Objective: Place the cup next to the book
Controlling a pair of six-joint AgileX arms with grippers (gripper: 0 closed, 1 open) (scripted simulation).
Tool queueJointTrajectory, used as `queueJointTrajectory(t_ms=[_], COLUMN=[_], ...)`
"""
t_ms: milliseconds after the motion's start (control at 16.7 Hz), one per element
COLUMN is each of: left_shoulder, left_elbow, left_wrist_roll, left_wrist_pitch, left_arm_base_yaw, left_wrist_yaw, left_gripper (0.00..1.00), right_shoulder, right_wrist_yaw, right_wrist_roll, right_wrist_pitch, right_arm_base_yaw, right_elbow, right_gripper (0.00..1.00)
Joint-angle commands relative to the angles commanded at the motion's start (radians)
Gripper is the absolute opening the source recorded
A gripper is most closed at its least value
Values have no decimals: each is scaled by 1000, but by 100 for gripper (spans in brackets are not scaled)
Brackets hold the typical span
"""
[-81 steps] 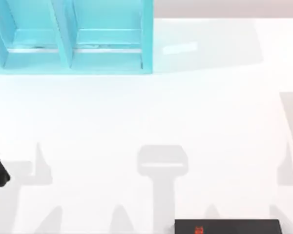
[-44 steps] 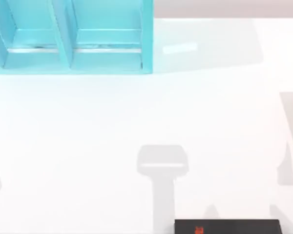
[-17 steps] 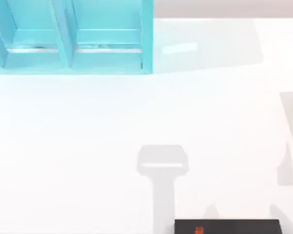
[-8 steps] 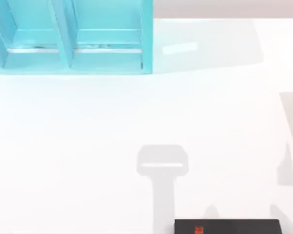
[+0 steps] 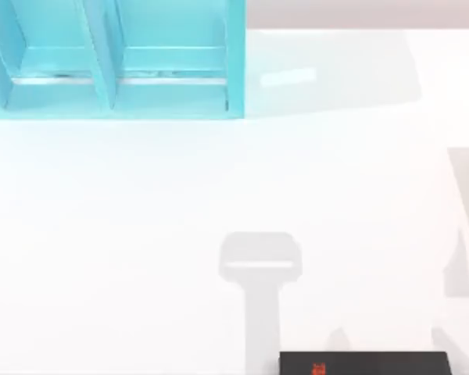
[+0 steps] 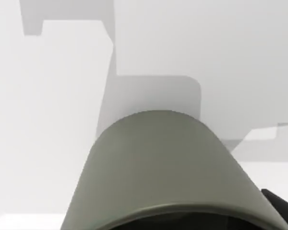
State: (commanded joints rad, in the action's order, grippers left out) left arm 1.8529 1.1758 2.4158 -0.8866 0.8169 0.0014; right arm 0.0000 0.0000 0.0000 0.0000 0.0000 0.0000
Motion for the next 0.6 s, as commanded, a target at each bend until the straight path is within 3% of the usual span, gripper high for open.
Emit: queueJointTrajectory(t_ms=[600], left_shoulder=[-59], left_elbow=[98], left_wrist_roll=[-5], left_wrist_pitch=[-163], left_arm_base_yaw=[-2], left_wrist_yaw=[0], left_gripper=[0], right_shoulder=[0], right_wrist_yaw=[0], right_wrist_roll=[0], right_wrist_pitch=[0], right_arm_base_yaw=[0], right_elbow=[0], right_gripper=[100])
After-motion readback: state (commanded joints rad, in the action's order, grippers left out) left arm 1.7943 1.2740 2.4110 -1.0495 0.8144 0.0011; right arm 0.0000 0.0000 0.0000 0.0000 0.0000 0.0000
